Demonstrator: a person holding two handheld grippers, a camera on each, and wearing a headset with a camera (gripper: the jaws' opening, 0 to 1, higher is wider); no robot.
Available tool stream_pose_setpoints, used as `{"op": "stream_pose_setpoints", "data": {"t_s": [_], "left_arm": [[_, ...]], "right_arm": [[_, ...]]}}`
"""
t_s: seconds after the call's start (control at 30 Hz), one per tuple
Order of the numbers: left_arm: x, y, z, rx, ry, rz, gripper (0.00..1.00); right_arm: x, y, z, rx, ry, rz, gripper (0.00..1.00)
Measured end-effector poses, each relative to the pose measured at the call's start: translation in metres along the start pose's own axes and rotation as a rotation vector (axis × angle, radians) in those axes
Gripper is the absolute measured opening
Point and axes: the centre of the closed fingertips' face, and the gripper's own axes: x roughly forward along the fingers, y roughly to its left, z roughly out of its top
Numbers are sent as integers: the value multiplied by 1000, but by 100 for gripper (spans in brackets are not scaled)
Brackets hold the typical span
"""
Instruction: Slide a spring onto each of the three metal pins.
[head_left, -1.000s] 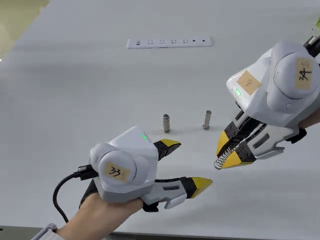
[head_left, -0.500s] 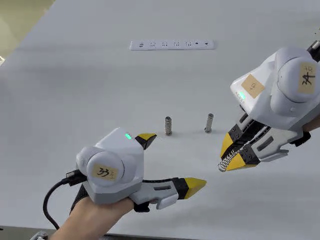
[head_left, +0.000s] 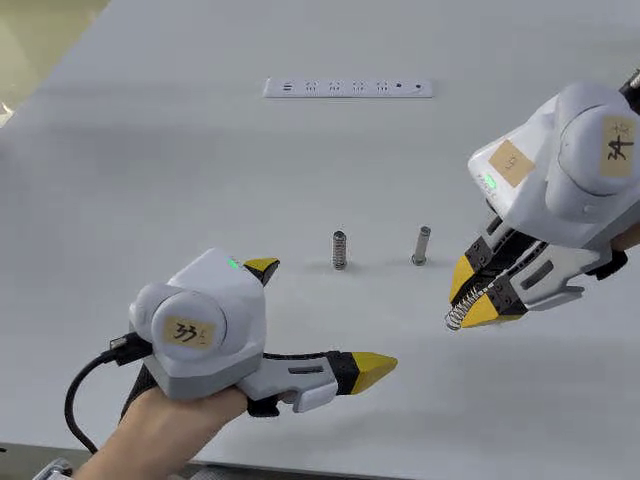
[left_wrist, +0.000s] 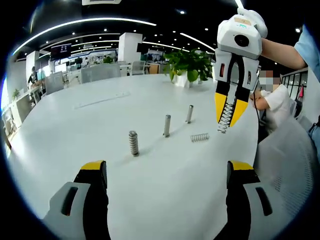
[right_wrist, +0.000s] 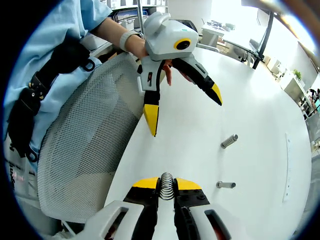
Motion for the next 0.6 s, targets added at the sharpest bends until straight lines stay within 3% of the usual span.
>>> {"op": "stream_pose_setpoints", "data": {"t_s": [0.27, 0.6], "left_arm": [[-3, 11, 1, -33, -20, 36, 99], [-6, 16, 2, -45, -27, 48, 99]], "right_arm": [[-3, -15, -12, -10, 54, -3, 7], [-19, -55, -13, -41, 103, -40, 7]]}}
